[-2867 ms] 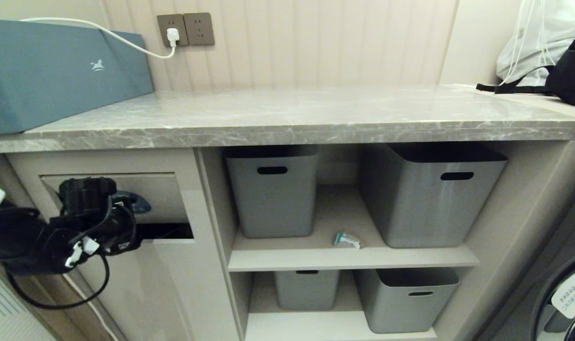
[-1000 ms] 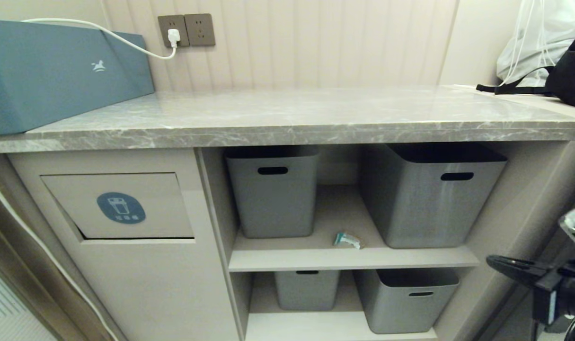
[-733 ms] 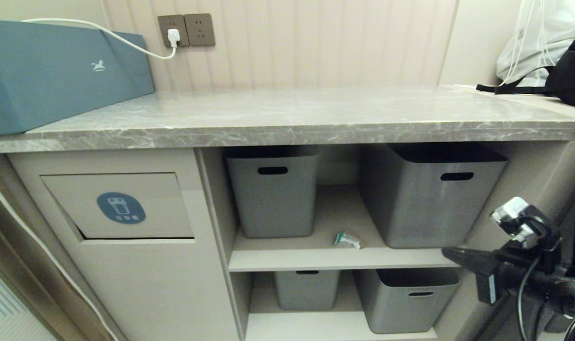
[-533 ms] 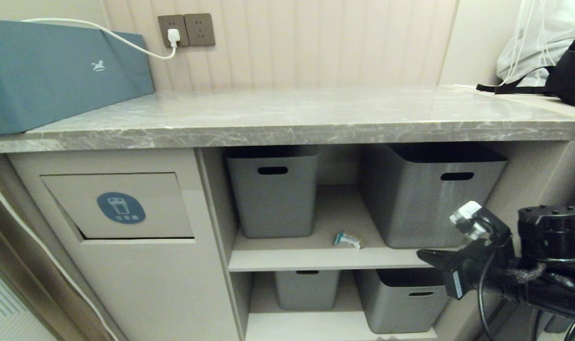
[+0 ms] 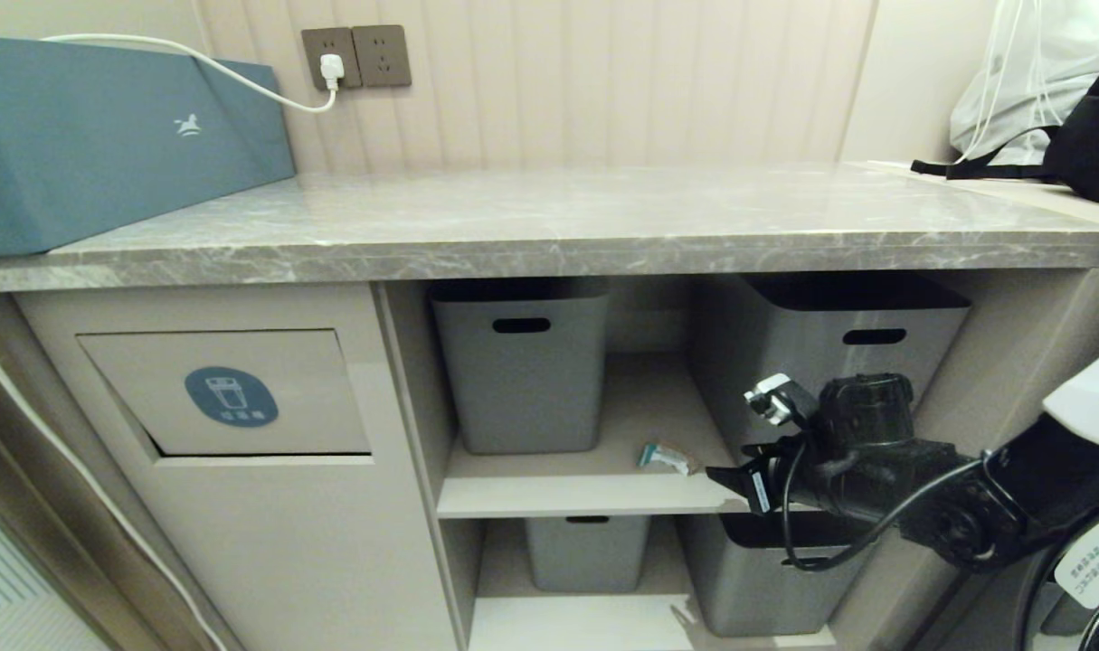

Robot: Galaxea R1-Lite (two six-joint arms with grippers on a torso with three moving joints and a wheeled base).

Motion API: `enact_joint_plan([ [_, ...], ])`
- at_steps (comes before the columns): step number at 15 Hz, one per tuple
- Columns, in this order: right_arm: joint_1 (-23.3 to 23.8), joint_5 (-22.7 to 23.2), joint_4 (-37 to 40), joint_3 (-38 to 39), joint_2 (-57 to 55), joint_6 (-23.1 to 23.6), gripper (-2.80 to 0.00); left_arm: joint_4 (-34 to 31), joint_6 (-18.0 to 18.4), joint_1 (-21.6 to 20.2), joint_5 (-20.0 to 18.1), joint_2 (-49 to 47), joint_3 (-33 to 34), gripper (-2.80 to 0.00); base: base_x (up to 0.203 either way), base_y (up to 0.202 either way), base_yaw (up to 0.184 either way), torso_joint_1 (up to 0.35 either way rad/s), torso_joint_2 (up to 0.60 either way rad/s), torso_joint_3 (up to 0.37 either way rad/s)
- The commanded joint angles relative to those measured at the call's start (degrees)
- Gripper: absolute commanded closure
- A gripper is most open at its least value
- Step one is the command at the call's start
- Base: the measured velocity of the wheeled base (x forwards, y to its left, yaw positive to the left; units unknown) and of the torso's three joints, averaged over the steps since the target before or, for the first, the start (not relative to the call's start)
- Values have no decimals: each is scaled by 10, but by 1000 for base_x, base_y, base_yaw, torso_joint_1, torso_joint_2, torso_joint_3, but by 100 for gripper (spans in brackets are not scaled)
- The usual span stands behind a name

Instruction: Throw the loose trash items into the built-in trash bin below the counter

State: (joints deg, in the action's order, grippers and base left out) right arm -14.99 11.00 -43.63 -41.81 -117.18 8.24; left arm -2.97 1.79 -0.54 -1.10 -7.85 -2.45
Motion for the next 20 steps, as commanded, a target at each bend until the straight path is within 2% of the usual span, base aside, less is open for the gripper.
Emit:
enact_joint_plan([
  [1,1,1,-5,-49,-84,0,-280,-1,0,0,0,53,-1,0,0,0,0,0,0,0],
  [8,37,-18,-2,-197,-205,-15,-280,-6,-2,1,6,79,4,0,0,0,0,0,0,0],
  [20,41,-38,-3,-322,-303,-15,-280,-6,-2,1,6,79,5,0,0,0,0,0,0,0],
])
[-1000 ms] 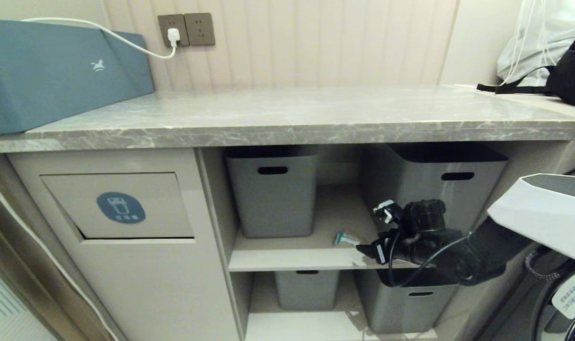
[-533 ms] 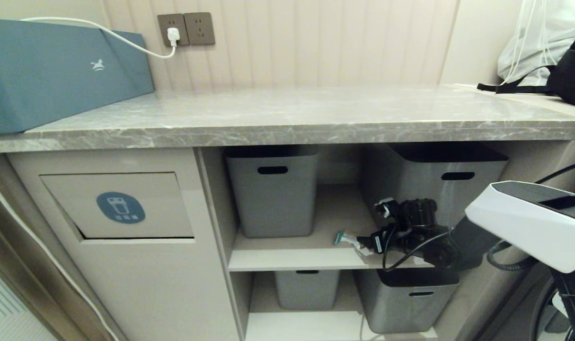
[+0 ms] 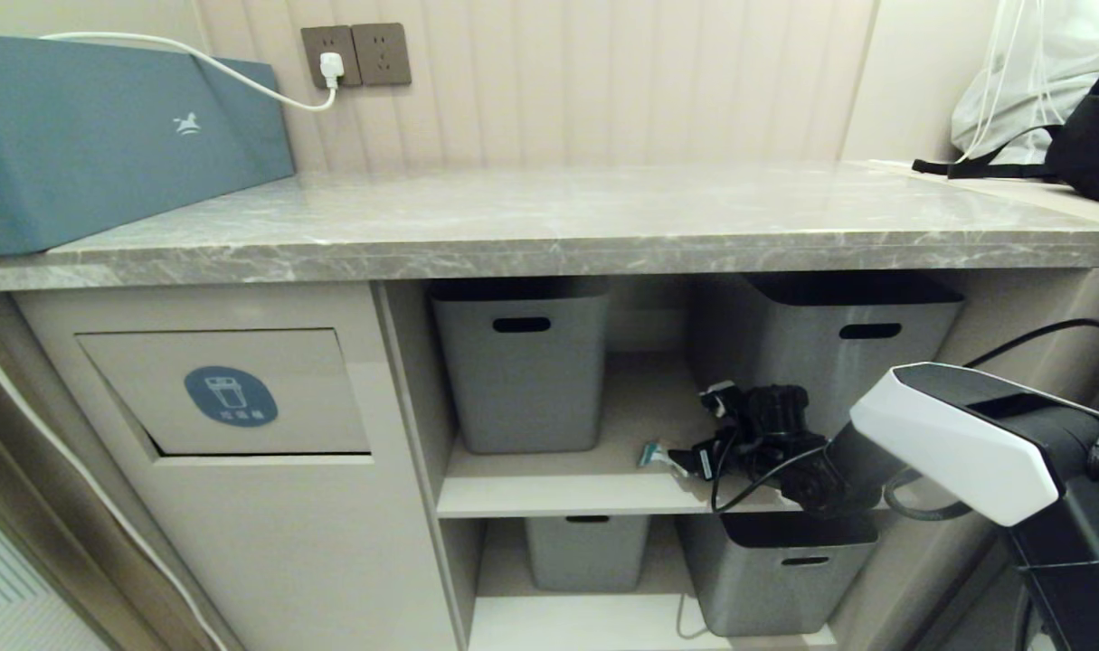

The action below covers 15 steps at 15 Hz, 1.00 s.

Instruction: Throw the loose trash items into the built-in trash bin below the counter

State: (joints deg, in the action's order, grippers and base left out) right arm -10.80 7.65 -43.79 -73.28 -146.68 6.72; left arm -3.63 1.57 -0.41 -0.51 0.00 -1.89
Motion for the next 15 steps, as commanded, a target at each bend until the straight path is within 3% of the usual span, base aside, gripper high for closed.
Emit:
enact_joint_plan([
  [1,-1,-9,-1,-8,-8,0,-280,-1,0,0,0,0,0,0,0,0,0,0,0,0],
  [9,-3,-15,32,1,3,4,-280,0,1,0,0,1,0,0,0,0,0,0,0,0],
  [10,-3,-15,38,-1,3,6,0,0,1,0,0,0,0,0,0,0,0,0,0,0],
  [15,-4,-14,44,-6,3,7,0,0,1,0,0,1,0,0,0,0,0,0,0,0],
])
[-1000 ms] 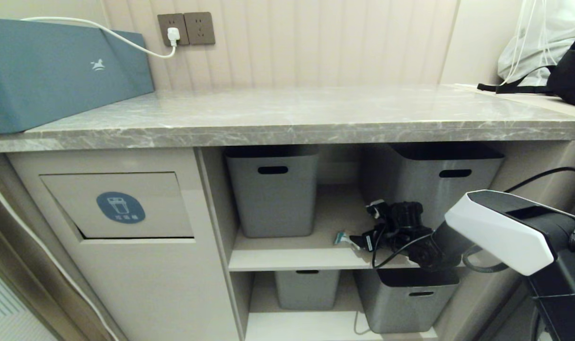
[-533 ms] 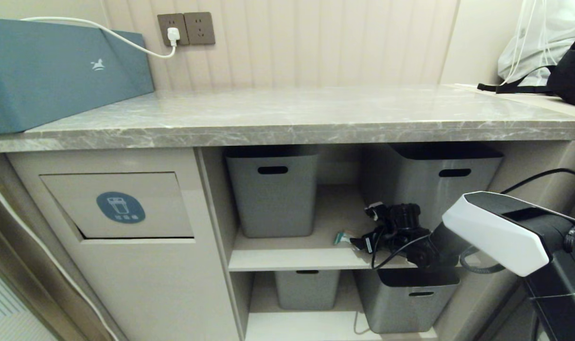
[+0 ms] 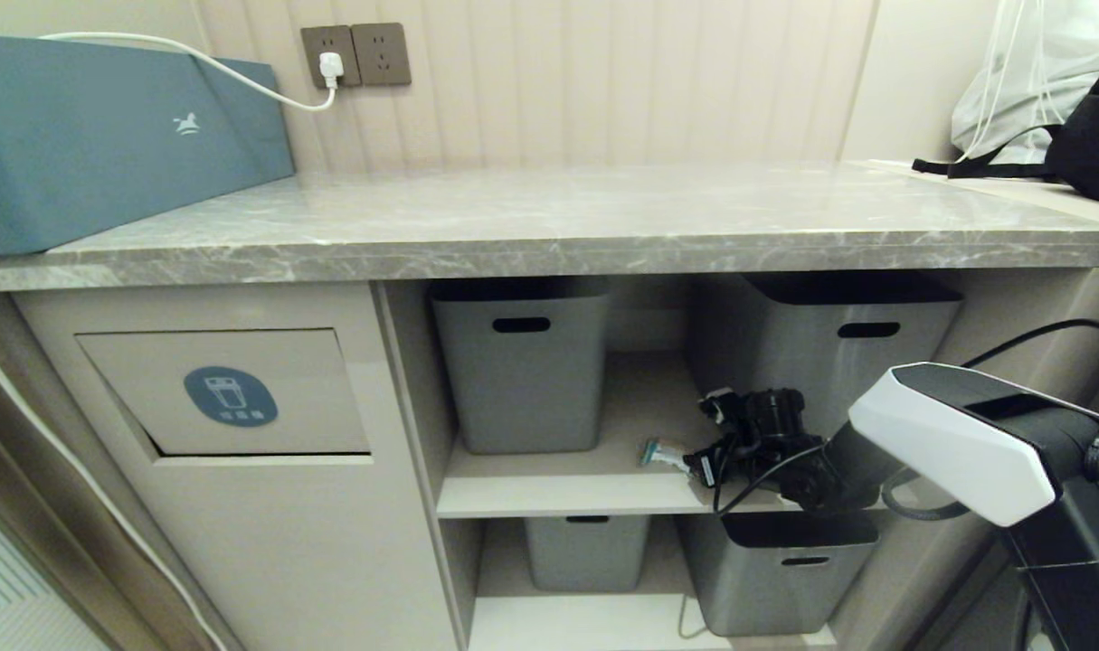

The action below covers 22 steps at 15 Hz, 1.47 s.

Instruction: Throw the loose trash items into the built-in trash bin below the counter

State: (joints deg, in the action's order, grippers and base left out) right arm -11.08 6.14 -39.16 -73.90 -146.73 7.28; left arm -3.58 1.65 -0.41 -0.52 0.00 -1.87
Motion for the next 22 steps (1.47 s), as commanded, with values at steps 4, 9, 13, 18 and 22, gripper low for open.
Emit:
enact_joint_plan([
  [4,-5,1,14,9,14,1,0,1,0,0,0,1,0,0,0,0,0,0,0,0],
  [9,-14,3,1,92,65,0,0,0,0,0,-2,1,0,0,0,0,0,0,0,0],
  [13,-28,4,-28,146,101,-1,0,0,0,0,-2,0,0,0,0,0,0,0,0,0],
  [18,-58,2,-28,170,155,-6,0,1,15,2,-9,1,0,0,0,0,0,0,0,0],
  [22,-70,-2,-27,255,312,-17,0,0,17,2,-9,0,1,0,0,0,0,0,0,0],
])
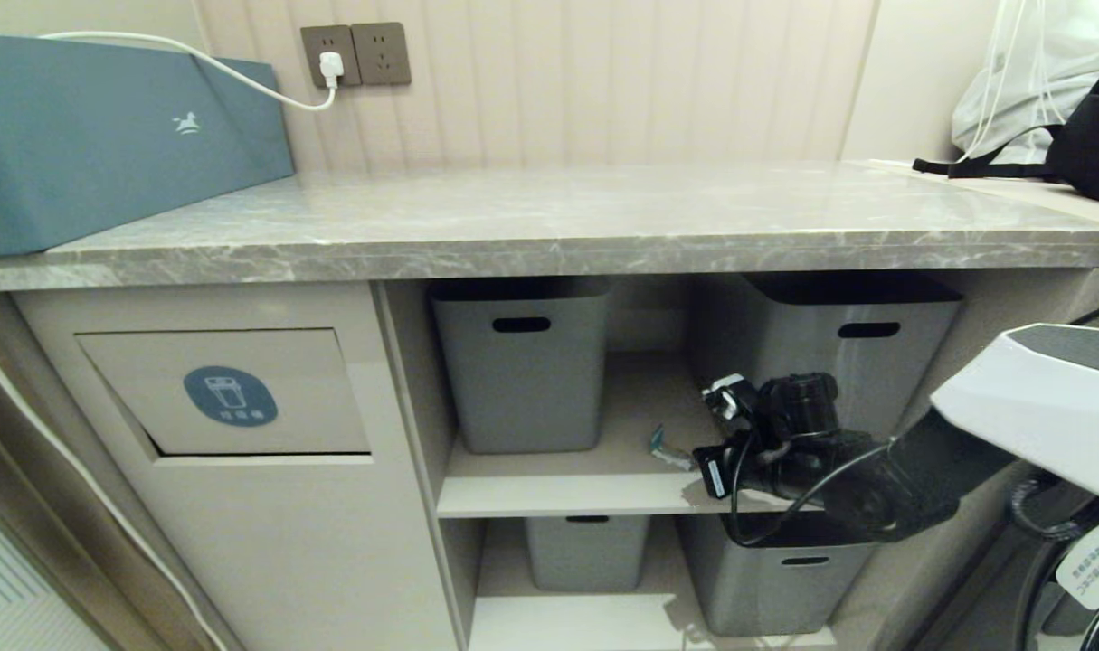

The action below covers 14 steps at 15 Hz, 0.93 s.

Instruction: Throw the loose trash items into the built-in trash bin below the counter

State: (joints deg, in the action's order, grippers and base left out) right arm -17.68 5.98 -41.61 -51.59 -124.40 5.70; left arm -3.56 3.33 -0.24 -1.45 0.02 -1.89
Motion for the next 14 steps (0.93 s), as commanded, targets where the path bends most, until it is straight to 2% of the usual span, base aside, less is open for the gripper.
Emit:
enact_joint_plan([
  [1,-5,-6,-2,71,146,-9,0,1,1,0,0,0,1,0,0,0,0,0,0,0],
  [5,19,-18,-2,236,368,-31,0,9,1,0,3,0,-17,0,0,0,0,0,0,0],
  [8,99,-22,-2,338,522,-36,0,1,1,-1,-5,-2,-71,0,0,0,0,0,0,0],
  [10,144,-31,0,404,614,-36,0,-4,1,-1,-23,-17,-91,0,0,0,0,0,0,0],
  [12,166,-37,13,493,700,-36,0,-3,2,-1,-46,-46,-106,0,0,0,0,0,0,0],
  [14,173,-37,96,511,816,-37,0,3,0,-1,-82,-103,-131,0,0,0,0,0,0,0],
])
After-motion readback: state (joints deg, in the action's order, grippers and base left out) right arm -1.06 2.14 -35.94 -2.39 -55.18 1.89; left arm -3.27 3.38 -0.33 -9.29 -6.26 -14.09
